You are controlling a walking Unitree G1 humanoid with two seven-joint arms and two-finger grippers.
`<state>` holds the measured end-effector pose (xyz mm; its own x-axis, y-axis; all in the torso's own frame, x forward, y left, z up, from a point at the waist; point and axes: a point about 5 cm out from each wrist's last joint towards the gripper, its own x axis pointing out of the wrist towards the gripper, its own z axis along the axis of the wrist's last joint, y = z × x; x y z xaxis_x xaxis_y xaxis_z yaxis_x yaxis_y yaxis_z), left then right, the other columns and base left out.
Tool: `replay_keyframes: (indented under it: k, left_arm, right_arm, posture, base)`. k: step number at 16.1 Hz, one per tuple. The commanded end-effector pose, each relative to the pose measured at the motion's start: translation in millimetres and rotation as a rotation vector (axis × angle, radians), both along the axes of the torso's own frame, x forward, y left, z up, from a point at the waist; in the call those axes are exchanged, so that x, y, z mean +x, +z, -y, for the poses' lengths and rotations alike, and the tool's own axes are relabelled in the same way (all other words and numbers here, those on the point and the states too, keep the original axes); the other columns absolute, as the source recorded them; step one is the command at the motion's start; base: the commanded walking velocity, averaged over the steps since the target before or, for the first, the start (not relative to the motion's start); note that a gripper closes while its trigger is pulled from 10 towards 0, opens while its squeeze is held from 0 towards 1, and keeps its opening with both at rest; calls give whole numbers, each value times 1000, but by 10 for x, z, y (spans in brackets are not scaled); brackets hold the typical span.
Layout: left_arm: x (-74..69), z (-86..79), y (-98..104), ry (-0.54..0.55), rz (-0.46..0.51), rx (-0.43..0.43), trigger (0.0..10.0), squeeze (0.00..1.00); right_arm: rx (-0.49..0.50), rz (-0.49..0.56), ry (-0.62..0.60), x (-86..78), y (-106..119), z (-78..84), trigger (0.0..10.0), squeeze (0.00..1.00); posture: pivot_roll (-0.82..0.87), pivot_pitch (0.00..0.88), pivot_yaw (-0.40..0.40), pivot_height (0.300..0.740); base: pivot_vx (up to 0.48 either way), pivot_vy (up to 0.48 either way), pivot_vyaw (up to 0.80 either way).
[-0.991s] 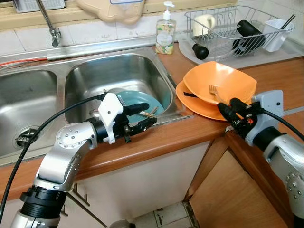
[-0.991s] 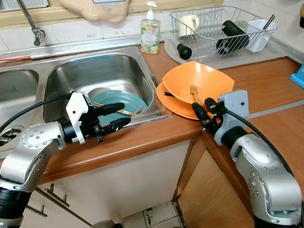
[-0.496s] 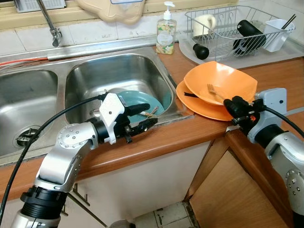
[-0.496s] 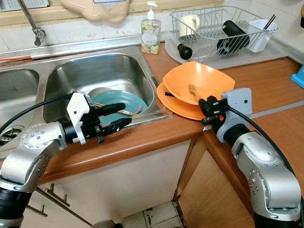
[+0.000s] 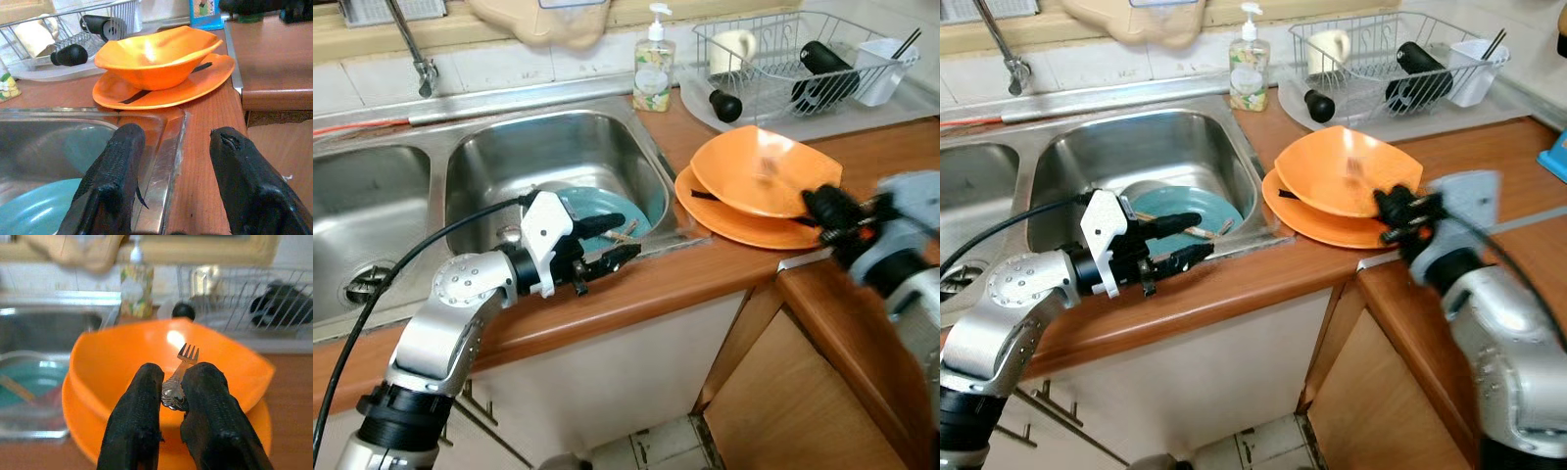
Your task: Kitchen organization
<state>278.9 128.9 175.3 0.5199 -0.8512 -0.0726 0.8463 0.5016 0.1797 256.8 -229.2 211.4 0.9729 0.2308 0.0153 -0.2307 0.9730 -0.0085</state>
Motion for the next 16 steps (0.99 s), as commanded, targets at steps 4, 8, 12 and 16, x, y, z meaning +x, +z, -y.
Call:
replay_keyframes:
  k: [4, 8, 12, 16]
  left_arm:
    - [49, 114, 157, -30, 132, 72, 10000, 0]
    - [152, 260, 305, -33, 306, 117, 10000, 0]
    - [233, 373, 401, -45, 457, 186, 10000, 0]
    - [357, 434, 459, -27, 579, 250, 10000, 0]
  right_arm:
    - [136, 110, 98, -29, 231, -51, 0, 0]
    - [150, 107, 303, -66, 293, -357, 0, 0]
    - [106, 84, 424, -70, 298, -560, 0, 0]
    - [32, 52, 531, -97, 285, -745, 0, 0]
  posture:
    - [-100, 0, 59, 740]
    - [-101, 0, 60, 740]
    - [-102, 0, 59, 740]
    - [-103, 0, 59, 740]
  base:
    - [0, 0, 0]
    - [0, 0, 0]
    - [0, 0, 0]
    - [0, 0, 0]
